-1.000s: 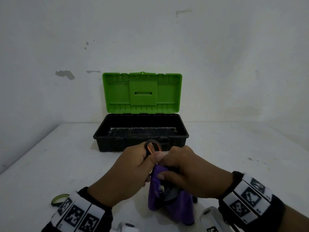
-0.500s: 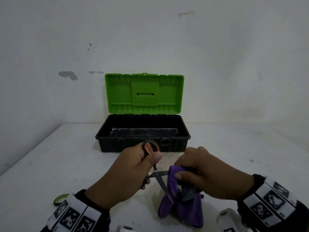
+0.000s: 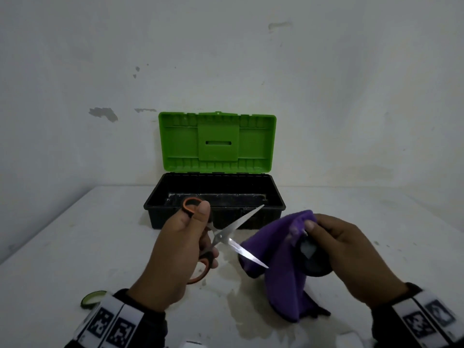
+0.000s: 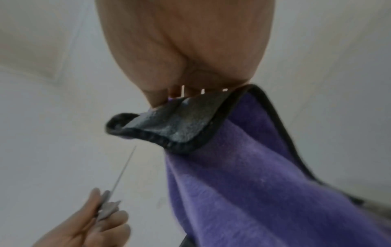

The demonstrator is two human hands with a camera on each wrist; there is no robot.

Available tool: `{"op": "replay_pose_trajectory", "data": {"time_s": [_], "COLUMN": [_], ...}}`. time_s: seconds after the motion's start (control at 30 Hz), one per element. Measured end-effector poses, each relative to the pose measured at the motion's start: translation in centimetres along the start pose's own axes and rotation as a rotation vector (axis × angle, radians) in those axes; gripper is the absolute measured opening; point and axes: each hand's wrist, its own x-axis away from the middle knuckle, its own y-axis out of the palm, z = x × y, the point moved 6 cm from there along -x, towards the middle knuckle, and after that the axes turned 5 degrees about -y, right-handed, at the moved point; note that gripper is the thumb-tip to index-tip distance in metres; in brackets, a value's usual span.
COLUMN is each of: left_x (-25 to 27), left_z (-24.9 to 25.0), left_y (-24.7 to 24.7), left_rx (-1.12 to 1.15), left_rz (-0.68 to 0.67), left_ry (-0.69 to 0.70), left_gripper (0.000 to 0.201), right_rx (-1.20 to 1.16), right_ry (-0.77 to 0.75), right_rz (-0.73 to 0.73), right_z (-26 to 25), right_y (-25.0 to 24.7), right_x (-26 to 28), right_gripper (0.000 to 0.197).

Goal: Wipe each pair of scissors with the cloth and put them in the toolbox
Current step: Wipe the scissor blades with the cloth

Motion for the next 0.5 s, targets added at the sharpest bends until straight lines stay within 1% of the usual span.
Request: {"op": "replay_pose_trajectory", "data": {"time_s": [0.1, 0.17, 0.27, 0.33, 0.43, 0.5], "left_x": [0.2, 0.3, 0.3, 0.3, 0.2, 0.3], "left_z": [-1.0, -1.5, -1.6, -1.6, -1.5, -1.4], "left_y": [1.0, 1.6, 2.1, 2.0, 1.7, 1.5], "left_rx": [0.03, 0.039, 0.071, 0.082, 0.044, 0.013], "left_rz": [0.017, 0.027, 0.036, 0.044, 0.059, 0.076], "left_ry": [-0.039, -0.043, -0.038, -0.033, 0.01, 0.034], "left_gripper": [0.04, 0.043, 0.041, 0.04, 0.044, 0.044], "right_rx": [-0.121, -0.15, -0.06, -0.008, -0.043, -0.061], "right_ry": [0.027, 0.004, -0.096, -0.121, -0.08, -0.045], "right_rz": [0.036, 0.016, -0.064, -0.13, -0.229, -0.232], "right_z": [-0.4, -1.1, -2.3, -2.7, -2.8, -2.6], "right_y": [1.8, 3.1, 4.9, 5.8, 6.9, 7.2], "right_x": [0.0, -0.1, 0.1, 0.5, 1.2, 1.5], "right_gripper": [0.027, 0.026, 0.025, 0.024, 0.028, 0.028]}}
